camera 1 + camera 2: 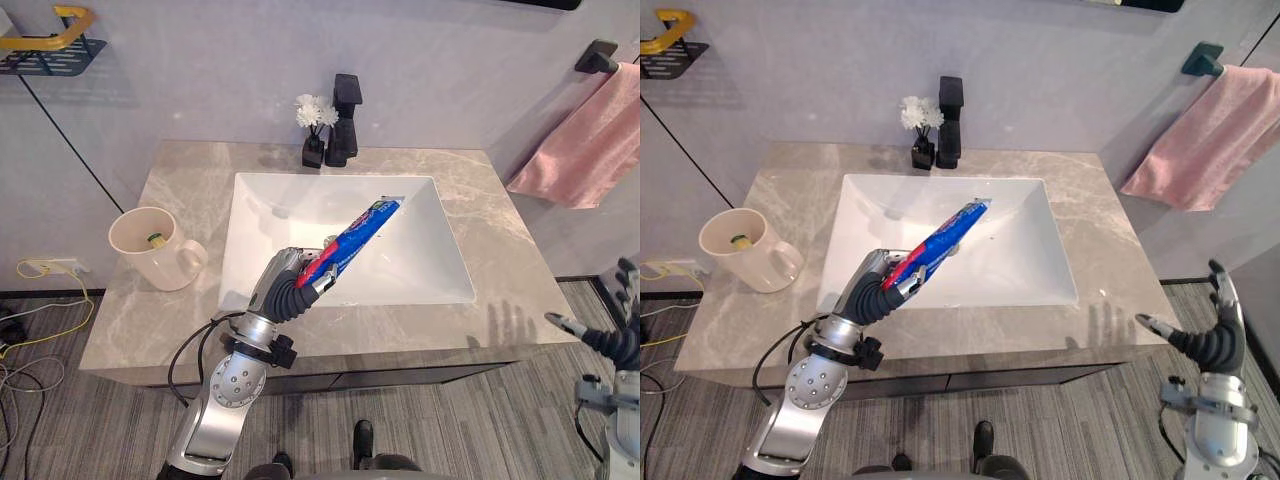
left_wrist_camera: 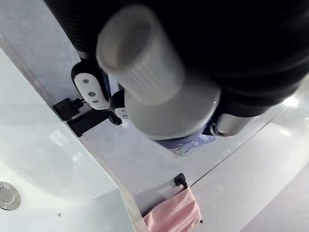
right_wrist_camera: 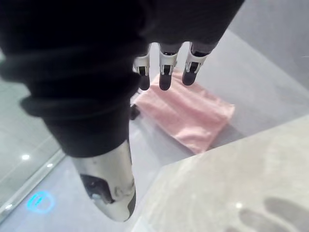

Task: Organize washtable

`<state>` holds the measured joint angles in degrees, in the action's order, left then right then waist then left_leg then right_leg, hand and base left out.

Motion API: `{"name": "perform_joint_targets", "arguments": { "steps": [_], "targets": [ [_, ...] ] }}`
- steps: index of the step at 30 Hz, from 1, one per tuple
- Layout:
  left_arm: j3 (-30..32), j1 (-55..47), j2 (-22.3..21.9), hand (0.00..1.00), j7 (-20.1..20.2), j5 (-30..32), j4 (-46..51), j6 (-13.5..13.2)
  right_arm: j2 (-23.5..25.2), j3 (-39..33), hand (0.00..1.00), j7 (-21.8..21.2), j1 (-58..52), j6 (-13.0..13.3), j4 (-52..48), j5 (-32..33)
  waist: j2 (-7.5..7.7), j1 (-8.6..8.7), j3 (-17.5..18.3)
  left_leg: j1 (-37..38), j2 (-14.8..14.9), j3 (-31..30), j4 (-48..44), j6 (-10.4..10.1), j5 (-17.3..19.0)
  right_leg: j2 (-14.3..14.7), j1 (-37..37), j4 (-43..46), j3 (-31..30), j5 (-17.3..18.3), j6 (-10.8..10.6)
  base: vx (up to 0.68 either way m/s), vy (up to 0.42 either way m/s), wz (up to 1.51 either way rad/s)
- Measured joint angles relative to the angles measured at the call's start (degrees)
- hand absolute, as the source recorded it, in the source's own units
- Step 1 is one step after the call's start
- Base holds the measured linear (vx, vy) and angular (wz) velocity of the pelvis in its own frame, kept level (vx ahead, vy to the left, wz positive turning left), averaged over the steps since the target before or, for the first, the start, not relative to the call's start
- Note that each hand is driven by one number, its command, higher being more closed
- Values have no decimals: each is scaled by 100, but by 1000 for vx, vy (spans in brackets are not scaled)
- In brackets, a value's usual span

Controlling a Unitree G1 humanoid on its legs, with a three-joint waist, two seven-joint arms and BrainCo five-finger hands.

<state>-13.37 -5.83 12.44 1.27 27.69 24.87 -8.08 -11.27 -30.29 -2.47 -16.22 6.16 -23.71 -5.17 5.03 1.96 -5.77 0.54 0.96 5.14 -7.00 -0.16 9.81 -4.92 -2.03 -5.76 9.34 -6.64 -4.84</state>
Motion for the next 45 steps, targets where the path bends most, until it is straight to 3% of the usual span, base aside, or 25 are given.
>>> {"name": "perform_joint_targets", "arguments": {
  "steps": [5, 12, 17, 38, 39, 45],
  "targets": [
    [-205, -6, 12, 100, -1, -67, 2, -3, -63, 847, 0, -3, 503, 249, 27, 611, -4, -85, 6, -89, -4, -98, -57, 0, 0, -13, -13, 0, 113, 1, 0, -6, -7, 8],
    [-690, 59, 3, 100, -6, -125, 8, -10, -132, 2457, 0, -282, 1057, 297, 322, 1636, -32, -337, 27, -284, -25, -395, -193, 2, -4, -37, 0, 0, 409, 3, 3, -14, -14, 23],
    [-906, 74, -34, 100, -14, -191, 7, -10, 201, 3361, 0, -643, 1157, 254, 528, 2503, -48, -327, 45, -333, -109, -626, -209, 37, -52, -116, 69, 0, 641, 16, 19, -17, 9, 23],
    [-1311, 86, -82, 100, -256, -190, -213, -11, 589, 4401, 0, -1035, 1211, 67, 1040, 4527, -29, -294, 202, -416, -214, -826, -180, 72, -157, -212, 82, 0, 896, 29, 37, -10, 12, 6],
    [-1322, 86, -93, 100, -257, -190, -253, -11, 622, 4442, 100, -1033, 1231, 67, 1089, 4548, -18, -294, 213, -415, -212, -826, -180, 70, -159, -210, 83, 0, 896, 28, 37, 0, 0, 0],
    [-1331, 85, -106, 100, -394, -237, -309, -4, 738, 4587, 100, -1010, 1387, 73, 1138, 4696, 30, -289, 257, -414, -206, -820, -182, 63, -164, -205, 80, 0, 889, 29, 38, 0, 0, 0]
  ]
}}
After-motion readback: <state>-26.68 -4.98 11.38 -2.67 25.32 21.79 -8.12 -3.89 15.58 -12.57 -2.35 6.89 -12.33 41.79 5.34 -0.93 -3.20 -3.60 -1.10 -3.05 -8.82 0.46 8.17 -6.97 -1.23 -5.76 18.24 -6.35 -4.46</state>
